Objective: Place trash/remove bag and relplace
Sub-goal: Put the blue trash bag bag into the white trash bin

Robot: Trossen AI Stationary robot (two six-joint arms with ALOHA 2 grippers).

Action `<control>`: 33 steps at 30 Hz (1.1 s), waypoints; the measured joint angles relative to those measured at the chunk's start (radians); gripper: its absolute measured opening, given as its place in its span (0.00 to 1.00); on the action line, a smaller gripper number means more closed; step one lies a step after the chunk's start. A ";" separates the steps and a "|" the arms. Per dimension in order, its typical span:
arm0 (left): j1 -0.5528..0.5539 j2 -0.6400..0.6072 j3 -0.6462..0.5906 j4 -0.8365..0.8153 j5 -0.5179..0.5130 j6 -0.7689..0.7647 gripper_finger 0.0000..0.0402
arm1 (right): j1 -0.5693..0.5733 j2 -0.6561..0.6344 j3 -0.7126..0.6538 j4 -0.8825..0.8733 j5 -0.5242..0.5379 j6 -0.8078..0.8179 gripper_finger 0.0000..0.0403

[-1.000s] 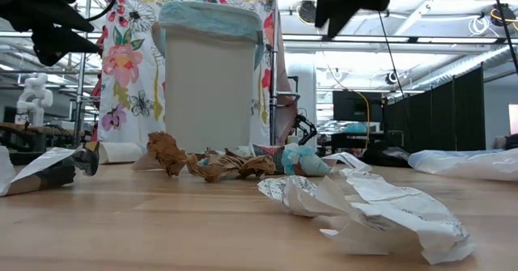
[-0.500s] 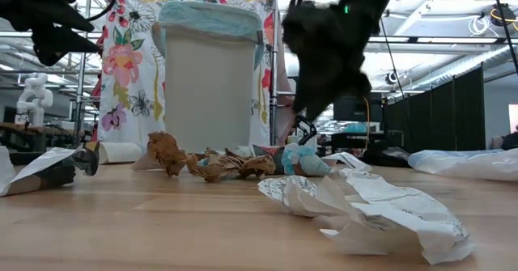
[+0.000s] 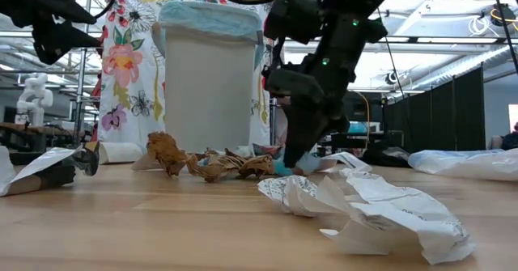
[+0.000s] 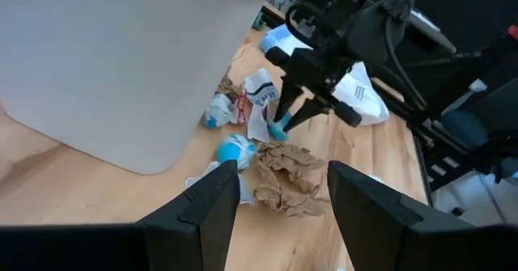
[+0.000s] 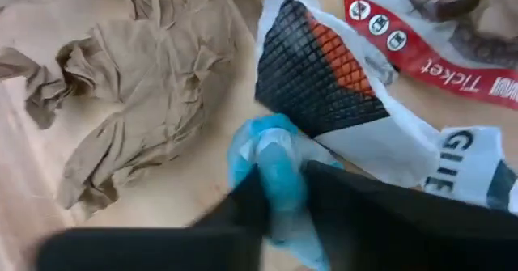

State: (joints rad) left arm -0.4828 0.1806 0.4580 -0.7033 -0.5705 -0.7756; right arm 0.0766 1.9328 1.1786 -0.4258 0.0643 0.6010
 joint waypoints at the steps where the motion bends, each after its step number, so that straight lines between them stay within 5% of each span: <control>1: 0.000 0.000 0.000 0.000 0.000 -0.003 0.48 | 0.002 -0.010 -0.001 -0.002 -0.006 0.003 0.07; 7: 0.000 0.000 0.000 -0.003 -0.014 0.014 0.48 | 0.014 -0.165 0.048 -0.154 -0.007 0.048 0.03; 15: 0.000 0.000 0.000 -0.088 -0.062 0.024 0.48 | 0.024 -0.376 0.248 -0.500 0.199 0.087 0.00; 22: 0.015 0.000 0.000 -0.132 -0.065 0.031 0.48 | 0.015 -0.401 0.489 -0.702 0.357 0.072 0.00; 33: 0.032 0.000 0.000 -0.172 -0.066 0.026 0.48 | -0.098 -0.251 0.771 -0.496 0.380 -0.223 0.00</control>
State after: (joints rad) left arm -0.4511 0.1810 0.4583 -0.8749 -0.6369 -0.7492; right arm -0.0219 1.6819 1.9499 -0.9216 0.4448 0.3781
